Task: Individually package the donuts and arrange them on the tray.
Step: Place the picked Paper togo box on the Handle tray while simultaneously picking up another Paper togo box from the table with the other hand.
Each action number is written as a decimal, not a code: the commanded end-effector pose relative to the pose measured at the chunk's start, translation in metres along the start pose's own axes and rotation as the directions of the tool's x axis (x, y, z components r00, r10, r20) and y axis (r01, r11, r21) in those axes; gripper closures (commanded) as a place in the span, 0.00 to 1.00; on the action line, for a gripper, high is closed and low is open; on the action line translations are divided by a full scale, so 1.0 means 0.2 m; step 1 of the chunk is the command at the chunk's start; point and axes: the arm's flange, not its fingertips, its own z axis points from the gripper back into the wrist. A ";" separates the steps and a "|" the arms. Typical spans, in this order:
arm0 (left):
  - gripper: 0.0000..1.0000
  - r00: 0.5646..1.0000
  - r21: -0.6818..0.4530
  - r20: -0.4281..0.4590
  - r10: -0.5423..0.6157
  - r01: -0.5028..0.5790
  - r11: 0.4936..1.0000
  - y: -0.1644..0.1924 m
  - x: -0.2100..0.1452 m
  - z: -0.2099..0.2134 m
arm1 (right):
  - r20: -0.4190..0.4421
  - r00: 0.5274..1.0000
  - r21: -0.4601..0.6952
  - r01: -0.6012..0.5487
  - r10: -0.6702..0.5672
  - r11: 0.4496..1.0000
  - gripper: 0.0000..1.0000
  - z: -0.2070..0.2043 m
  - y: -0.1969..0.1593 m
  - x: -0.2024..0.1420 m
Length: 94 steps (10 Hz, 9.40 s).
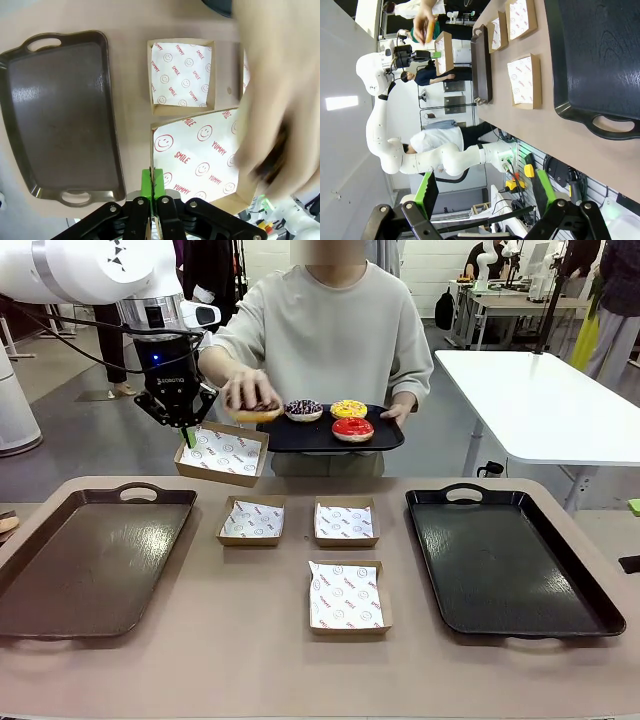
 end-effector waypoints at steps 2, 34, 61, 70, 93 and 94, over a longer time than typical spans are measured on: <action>1.00 1.000 0.005 0.007 0.014 -0.014 1.000 0.01 -0.02 0.01 | -0.001 1.000 0.014 -0.007 0.007 1.000 0.00 0.00 0.00 0.00; 0.99 0.997 -0.107 -0.058 -0.060 0.053 0.993 1.07 -0.45 -0.34 | -0.179 0.979 -0.822 -0.205 0.100 0.532 0.00 -1.77 0.56 0.15; 0.00 0.999 0.063 -0.017 0.036 -0.034 0.997 1.03 -0.57 -0.85 | -0.129 0.980 -0.921 -0.175 0.153 0.349 1.00 -2.18 0.13 0.15; 0.00 0.999 0.040 -0.033 0.022 -0.020 0.999 1.02 -0.58 -0.82 | -0.113 0.979 -0.923 -0.166 0.168 0.347 1.00 -2.16 0.17 0.13; 0.00 0.969 -0.930 0.210 0.131 0.157 0.331 2.08 -1.14 -0.61 | -0.028 0.992 -0.911 -0.075 0.120 0.405 1.00 -1.92 1.15 0.97; 0.00 0.969 -0.930 0.210 0.131 0.157 0.331 2.08 -1.14 -0.61 | -0.028 0.992 -0.911 -0.075 0.120 0.405 1.00 -1.92 1.15 0.97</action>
